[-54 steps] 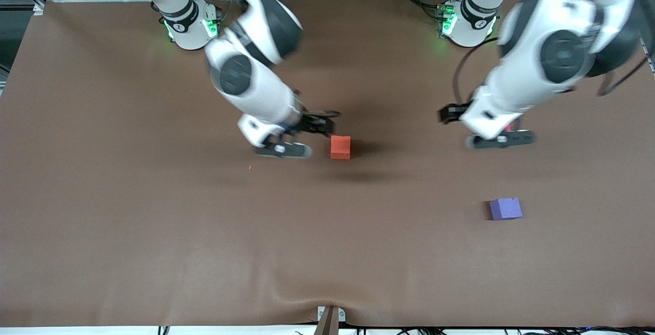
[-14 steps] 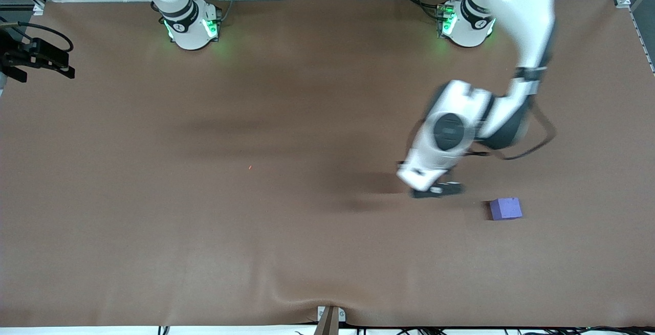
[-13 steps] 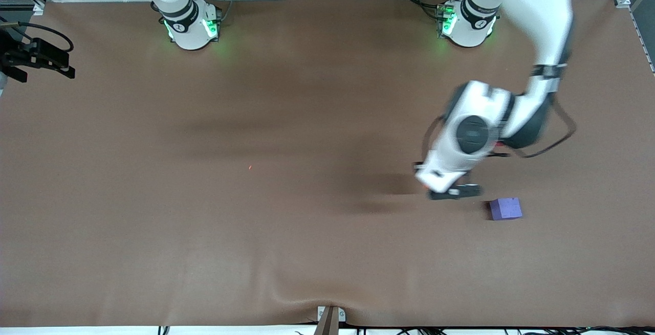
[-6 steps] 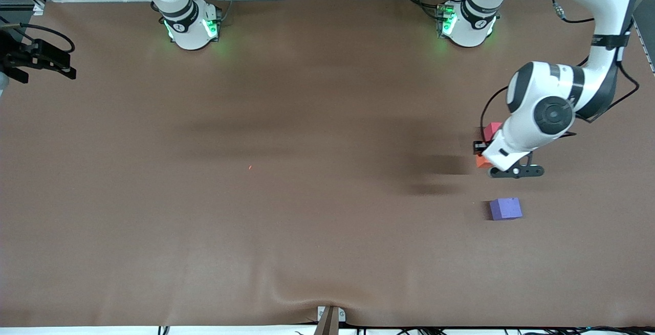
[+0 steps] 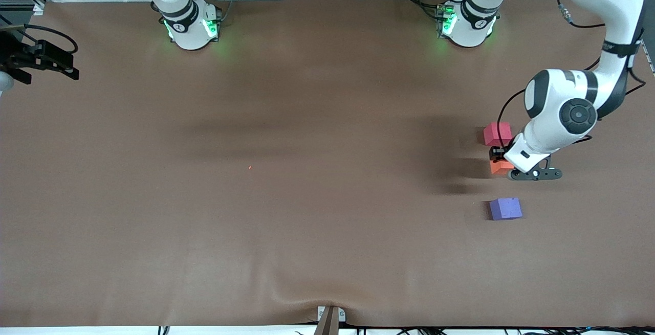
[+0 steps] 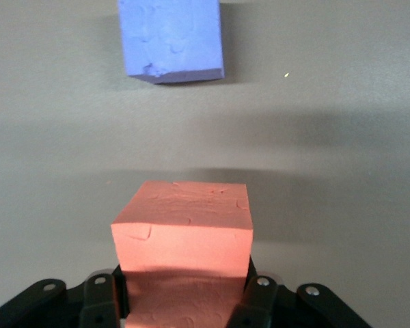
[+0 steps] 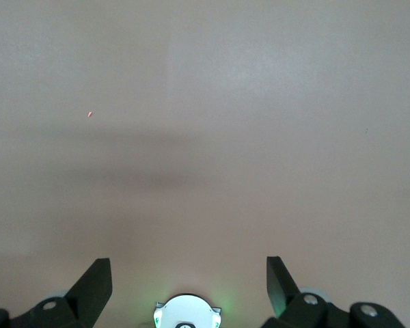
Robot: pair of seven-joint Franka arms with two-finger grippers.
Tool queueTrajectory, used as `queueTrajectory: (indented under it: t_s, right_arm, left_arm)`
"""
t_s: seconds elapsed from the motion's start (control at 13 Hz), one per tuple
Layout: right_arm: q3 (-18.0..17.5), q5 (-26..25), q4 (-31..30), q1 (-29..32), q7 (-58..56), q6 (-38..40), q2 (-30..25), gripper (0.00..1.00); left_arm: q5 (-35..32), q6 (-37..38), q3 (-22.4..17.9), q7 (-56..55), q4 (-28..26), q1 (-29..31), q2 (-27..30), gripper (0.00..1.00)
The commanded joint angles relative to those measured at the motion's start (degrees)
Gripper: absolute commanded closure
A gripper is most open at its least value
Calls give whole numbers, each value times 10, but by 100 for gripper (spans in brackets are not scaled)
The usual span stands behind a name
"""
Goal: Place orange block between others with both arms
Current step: 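Lower the orange cube between the pink and purple cubes, open left gripper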
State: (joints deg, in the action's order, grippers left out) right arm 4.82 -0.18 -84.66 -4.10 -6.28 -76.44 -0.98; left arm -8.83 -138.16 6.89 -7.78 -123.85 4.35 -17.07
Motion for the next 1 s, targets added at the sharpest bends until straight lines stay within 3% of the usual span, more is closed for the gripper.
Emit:
queueTrajectory:
  t_s: [0.0, 0.92]
  right_arm:
    - [2, -10, -1, -3, -5, -4, 0, 0]
    - [2, -10, 0, -14, 0, -4, 0, 0]
  left_arm:
    - [-32, -35, 8, -1, -10, 21, -14, 100]
    - [-36, -87, 8, -13, 4, 32, -81, 100]
